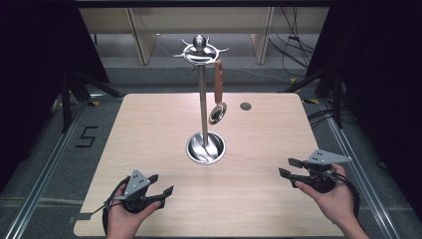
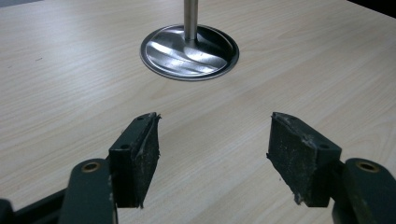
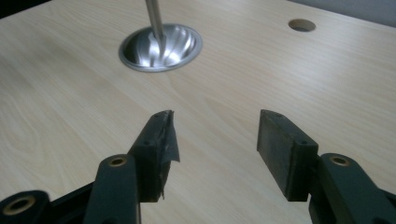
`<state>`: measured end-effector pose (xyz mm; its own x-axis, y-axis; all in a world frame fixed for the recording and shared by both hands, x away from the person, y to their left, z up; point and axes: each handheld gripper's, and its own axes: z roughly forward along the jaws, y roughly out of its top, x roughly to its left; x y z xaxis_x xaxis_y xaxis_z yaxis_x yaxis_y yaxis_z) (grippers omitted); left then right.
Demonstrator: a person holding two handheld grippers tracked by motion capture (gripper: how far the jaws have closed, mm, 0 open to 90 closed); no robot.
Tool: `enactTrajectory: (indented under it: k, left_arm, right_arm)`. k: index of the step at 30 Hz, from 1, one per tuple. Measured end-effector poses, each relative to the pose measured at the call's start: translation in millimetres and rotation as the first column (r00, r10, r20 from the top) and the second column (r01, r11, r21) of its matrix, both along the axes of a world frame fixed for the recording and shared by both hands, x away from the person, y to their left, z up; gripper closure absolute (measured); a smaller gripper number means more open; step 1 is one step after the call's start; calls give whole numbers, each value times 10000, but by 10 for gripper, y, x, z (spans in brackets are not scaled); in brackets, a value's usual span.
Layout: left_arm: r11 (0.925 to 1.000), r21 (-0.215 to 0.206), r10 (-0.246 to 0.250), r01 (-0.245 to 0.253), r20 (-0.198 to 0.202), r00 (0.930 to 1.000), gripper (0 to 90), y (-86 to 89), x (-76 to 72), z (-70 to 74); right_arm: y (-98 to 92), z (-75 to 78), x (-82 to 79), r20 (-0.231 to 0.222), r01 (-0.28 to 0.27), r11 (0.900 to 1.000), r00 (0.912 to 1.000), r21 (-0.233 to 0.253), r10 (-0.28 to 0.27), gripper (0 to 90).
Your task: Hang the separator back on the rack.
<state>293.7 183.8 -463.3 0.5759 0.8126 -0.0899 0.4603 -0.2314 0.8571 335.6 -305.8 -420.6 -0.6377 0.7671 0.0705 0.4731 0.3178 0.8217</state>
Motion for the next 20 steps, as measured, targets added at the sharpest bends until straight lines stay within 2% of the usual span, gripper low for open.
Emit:
enactTrajectory:
  k: [1,8,12,13,14,15,16,17,19,20]
  left_arm:
    - [10000,5,6,-6,8,10000,331,0,0,0]
    - [9998,184,-70,70,7,10000,330,8,5,0]
    - [10000,30,36,-36,-79,10000,330,2,4,0]
    - [9999,140,-49,49,-10,10000,330,8,6,4]
    - [9999,142,-72,72,-20,10000,330,6,6,2]
    - [9999,136,-62,63,-52,10000,329,1,4,-1]
    - [9999,82,-82,83,-179,9998,329,-5,7,-11]
    - [9999,100,-106,108,-151,9998,328,-7,9,-13]
    - [9998,172,-135,138,-166,9998,328,-14,12,-14]
    - [9999,68,-122,124,-176,9998,328,-24,15,-18]
  right_arm:
    - [-38,-19,-7,55,93,9998,9999,-168,-92,462]
    - [-259,-143,-110,-95,568,9983,9983,-123,-569,454]
    - [-352,-213,-150,-160,737,9972,9972,124,-735,459]
    - [-362,-212,-162,-189,808,9966,9966,189,-804,460]
    - [-383,-213,-150,34,700,9975,9975,84,-700,460]
    - [-381,-211,-166,-97,908,9957,9958,160,-906,460]
    - [-391,-214,-162,-133,930,9955,9956,175,-928,460]
    - [-422,-221,-142,67,881,9961,9961,43,-881,460]
    - [-427,-236,-145,-182,1057,9943,9943,144,-1055,460]
    - [-446,-249,-128,-81,983,9952,9951,15,-983,460]
